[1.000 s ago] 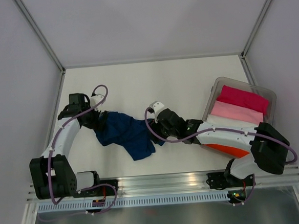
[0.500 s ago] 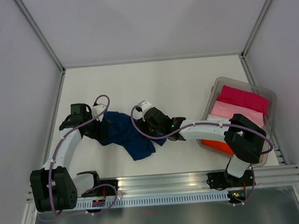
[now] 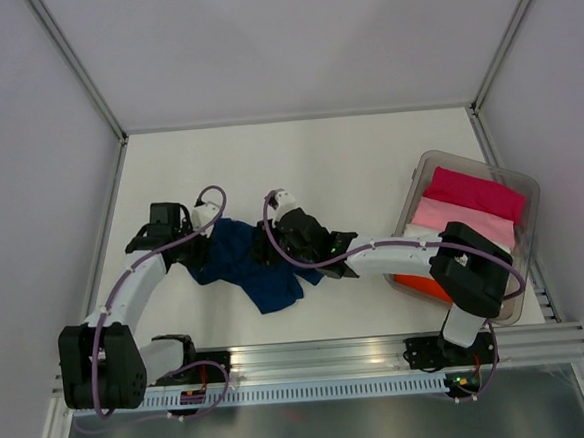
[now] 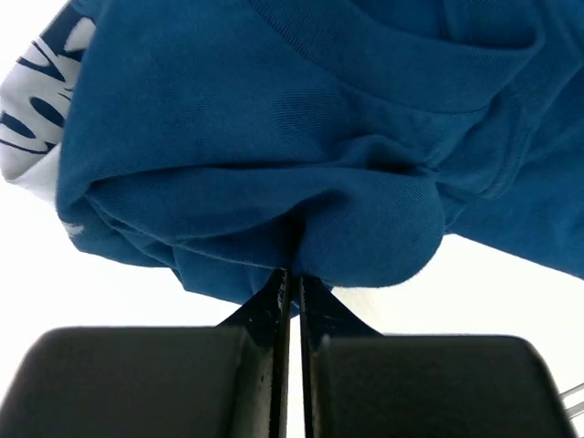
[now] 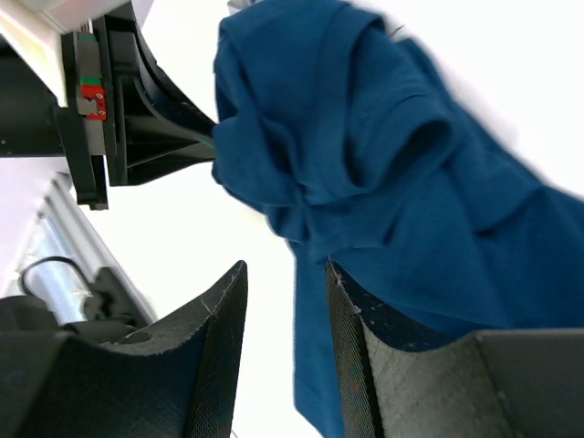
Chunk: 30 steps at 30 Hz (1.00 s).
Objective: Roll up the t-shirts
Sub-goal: Move the tshirt to the center of the board, then flatten the tshirt
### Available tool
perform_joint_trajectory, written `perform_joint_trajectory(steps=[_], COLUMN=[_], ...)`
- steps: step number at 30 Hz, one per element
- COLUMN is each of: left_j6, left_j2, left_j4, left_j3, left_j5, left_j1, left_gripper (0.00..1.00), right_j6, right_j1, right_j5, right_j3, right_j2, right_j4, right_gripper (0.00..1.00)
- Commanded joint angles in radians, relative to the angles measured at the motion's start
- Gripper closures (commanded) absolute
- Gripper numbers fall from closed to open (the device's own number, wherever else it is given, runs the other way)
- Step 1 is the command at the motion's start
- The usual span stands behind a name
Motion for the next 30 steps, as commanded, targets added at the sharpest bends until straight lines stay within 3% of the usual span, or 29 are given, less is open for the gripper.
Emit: perform_joint_trajectory(steps=[1, 5, 9, 13, 30], left_j6=[-0.035, -0.031, -0.023, -0.012, -0.127], left_j2=[-0.071, -0.161, -0.220, -0.208, -0.209], left_j4=[0.045, -0.021, -0.101, -0.142, -0.193], left_j3=[0.039, 0.098, 0.172, 0.218, 0.356], left_j5=[0.053, 0.125, 0.229, 0.269, 0.360], left_j1=[-0.001, -0.013, -0.023, -0.027, -0.027], left_gripper=[0.98, 0.98, 0.98, 0.98, 0.98], right_j6=[0.113, 0.141, 0.234, 0.157, -0.014], right_j1=[0.032, 0.043, 0.043, 0.061, 0.136], right_j5=[-0.004, 0.020, -0.003, 0.042, 0.187], right_j3=[0.040, 0.052, 0.037, 0.090, 0.167], right_j2=[0.053, 0.059, 0.041, 0.050, 0.125], right_j4=[0.120, 0.190, 0.291, 0.273, 0.206], right_gripper=[0.53, 0.47, 0.34, 0.27, 0.29])
